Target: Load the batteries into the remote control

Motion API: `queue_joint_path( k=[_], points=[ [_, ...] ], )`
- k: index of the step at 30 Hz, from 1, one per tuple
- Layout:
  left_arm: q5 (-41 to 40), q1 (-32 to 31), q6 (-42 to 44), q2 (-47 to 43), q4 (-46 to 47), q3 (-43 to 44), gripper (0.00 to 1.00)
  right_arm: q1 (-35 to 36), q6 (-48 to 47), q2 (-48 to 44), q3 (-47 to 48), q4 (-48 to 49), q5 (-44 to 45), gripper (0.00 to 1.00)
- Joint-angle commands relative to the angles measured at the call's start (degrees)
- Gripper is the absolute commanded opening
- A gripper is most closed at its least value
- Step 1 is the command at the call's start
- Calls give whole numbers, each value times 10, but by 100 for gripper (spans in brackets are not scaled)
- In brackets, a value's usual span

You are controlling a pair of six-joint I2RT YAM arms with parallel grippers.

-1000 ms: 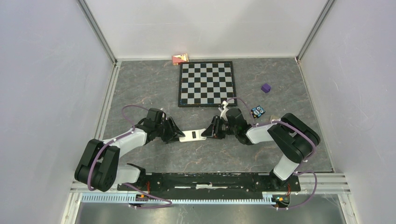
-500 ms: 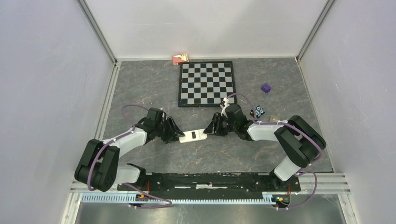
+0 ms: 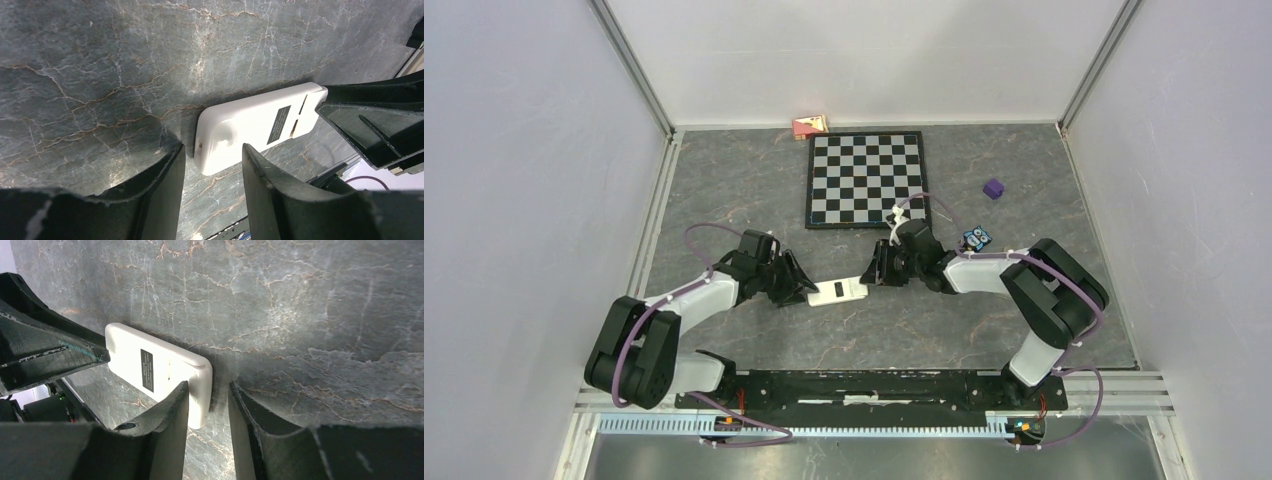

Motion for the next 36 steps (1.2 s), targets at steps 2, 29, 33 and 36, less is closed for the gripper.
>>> queue_joint_path(
  k=[2, 29, 33, 36],
  points=[
    [-8, 4, 22, 11, -9, 6, 50, 17, -19, 4, 10, 0, 3, 39],
    [90, 4, -38, 51, 87, -25, 29, 78, 55, 20, -61, 113, -12, 19],
    [106, 2, -48, 60, 110, -28, 27, 91, 106, 36, -75, 179, -46, 18],
    [120, -1, -57, 64, 134, -35, 23, 110, 129, 46, -67, 198, -56, 17]
  ],
)
